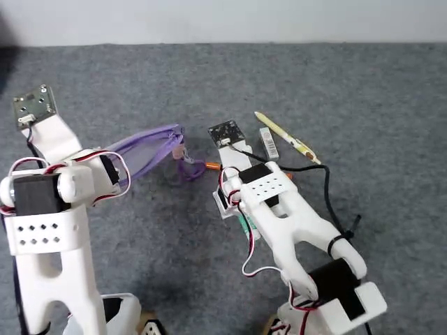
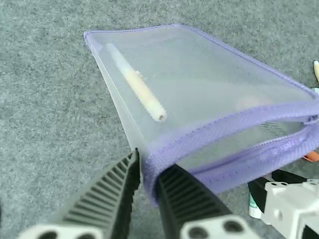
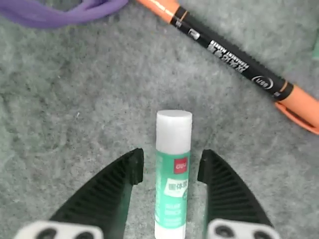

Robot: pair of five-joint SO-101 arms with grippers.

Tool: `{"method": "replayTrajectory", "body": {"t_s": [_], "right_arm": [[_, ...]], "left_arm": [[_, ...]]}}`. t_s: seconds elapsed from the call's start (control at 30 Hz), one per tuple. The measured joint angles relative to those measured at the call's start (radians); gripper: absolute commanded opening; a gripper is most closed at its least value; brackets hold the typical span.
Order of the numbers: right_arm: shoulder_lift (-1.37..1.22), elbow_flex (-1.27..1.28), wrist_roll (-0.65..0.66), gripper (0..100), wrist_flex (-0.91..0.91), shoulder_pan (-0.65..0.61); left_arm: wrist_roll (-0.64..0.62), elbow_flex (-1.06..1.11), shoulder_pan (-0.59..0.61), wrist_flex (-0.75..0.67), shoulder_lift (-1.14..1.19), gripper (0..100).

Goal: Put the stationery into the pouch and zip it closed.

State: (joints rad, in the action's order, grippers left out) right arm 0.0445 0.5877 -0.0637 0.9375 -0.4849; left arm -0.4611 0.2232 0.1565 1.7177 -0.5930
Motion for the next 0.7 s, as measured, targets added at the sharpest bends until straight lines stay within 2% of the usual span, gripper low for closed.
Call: {"method": "replayTrajectory", "body": {"t_s": [0.27,0.47,0.6,0.7], "right_arm": [[-0.008,0.0,0.003,14.1,0.0,0.003],[-0.127,-0.028,0.037,13.7,0.0,0.017],[-0.209,-0.126,0.041,0.5,0.026,0.049],[-0.247,-0.209,0.041,2.4,0.097,0.074]], "left_arm": [[0.0,0.0,0.0,0.0,0.0,1],[0.0,0.0,0.0,0.0,0.0,1],[0.0,0.0,0.0,0.0,0.0,1],[0.0,0.0,0.0,0.0,0.0,1]]}}
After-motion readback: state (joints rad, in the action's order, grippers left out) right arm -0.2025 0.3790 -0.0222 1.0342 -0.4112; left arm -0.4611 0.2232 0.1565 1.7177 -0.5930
